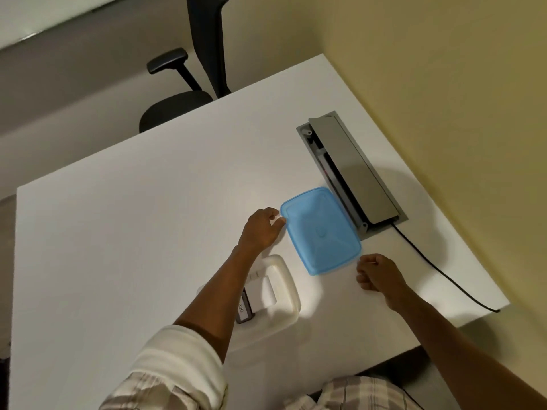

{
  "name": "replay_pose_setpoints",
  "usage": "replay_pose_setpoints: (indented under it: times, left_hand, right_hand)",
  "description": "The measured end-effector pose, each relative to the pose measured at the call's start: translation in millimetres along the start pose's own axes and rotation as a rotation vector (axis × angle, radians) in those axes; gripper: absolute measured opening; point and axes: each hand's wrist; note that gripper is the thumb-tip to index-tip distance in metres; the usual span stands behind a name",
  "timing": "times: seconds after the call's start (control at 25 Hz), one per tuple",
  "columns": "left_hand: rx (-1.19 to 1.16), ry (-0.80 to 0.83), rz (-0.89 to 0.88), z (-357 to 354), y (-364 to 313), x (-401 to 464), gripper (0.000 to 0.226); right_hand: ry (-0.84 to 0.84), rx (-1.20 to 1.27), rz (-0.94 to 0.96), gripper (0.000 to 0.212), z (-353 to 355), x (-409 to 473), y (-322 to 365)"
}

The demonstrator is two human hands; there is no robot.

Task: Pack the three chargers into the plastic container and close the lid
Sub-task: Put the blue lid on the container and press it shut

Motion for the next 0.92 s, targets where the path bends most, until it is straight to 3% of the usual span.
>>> replay_pose_setpoints:
  times: [0.32, 0.6, 0.92]
  left_hand:
    - [0.131, 0.067, 0.026, -12.2, -24.6, 40.1, 0.068]
    - [0.16, 0.082, 0.015, -11.9, -22.9, 46.0, 0.062]
    - [-0.001, 0.024, 0.007, -2.1, -22.4, 23.7, 0.065]
  right_hand:
    - [0.025, 0.065, -0.042, 0.017, 10.2, 9.7, 17.8]
    - [0.034, 0.045, -0.038, 0.01, 12.1, 11.5, 27.9]
    - [0.028, 0.04, -0.007, 0.016, 5.0, 4.8, 35.4]
Point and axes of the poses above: each hand's wrist, its own x-axis towards the middle knuckle, its own z-axis out of the back of the hand, y = z × x, and after that the axes turned 10 degrees about y, right-handed
